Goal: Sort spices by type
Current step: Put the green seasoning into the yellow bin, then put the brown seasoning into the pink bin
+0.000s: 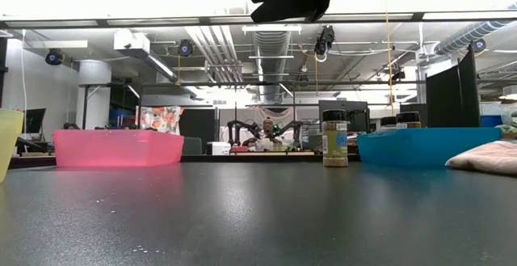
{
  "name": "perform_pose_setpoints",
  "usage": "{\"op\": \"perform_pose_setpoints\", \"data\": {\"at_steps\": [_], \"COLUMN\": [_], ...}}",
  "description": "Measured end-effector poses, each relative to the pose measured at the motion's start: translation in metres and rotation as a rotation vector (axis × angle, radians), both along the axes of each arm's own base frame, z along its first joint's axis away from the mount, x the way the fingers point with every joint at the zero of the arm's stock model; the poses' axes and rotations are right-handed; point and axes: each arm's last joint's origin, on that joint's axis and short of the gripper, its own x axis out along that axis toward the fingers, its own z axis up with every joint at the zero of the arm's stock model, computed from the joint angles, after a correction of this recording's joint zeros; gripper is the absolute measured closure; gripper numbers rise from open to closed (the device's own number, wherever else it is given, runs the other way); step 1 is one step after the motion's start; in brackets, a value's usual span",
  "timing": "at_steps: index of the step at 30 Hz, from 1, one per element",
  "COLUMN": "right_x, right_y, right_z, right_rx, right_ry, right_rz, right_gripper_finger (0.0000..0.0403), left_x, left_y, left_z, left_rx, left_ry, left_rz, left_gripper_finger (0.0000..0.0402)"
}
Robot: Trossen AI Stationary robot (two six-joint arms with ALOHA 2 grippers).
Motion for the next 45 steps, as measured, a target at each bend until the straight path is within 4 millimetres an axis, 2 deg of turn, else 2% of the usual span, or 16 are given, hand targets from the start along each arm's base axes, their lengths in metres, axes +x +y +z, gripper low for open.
{"op": "perform_pose_setpoints", "data": {"at_steps": [16,26,36,40,45], "right_x": [0.000,-0.003,-0.004,-0.003,-0.007], "right_y": [0.000,-0.005,-0.015,-0.018,-0.019], "right_z": [-0.001,-0.005,-0.008,-0.005,0.000], "right_rx": [0.008,0.009,0.039,0.056,0.075], "right_ry": [0.007,0.035,0.057,0.074,0.153], "right_rz": [-0.006,-0.152,-0.269,-0.297,-0.342], "right_gripper_finger": [0.0167,0.0172,0.0197,0.0208,0.0221], "left_x": [0.000,0.002,0.012,0.019,0.032], "left_y": [0.005,0.003,0.002,0.005,0.009], "left_z": [0.005,0.053,0.084,0.087,0.077], "left_rx": [0.047,0.076,0.222,0.281,0.322], "left_ry": [0.028,-0.011,-0.299,-0.328,-0.295], "left_rz": [0.021,0.028,-0.111,-0.136,-0.159], "left_gripper_finger": [0.0402,0.0402,0.0402,0.0402,0.0402]}}
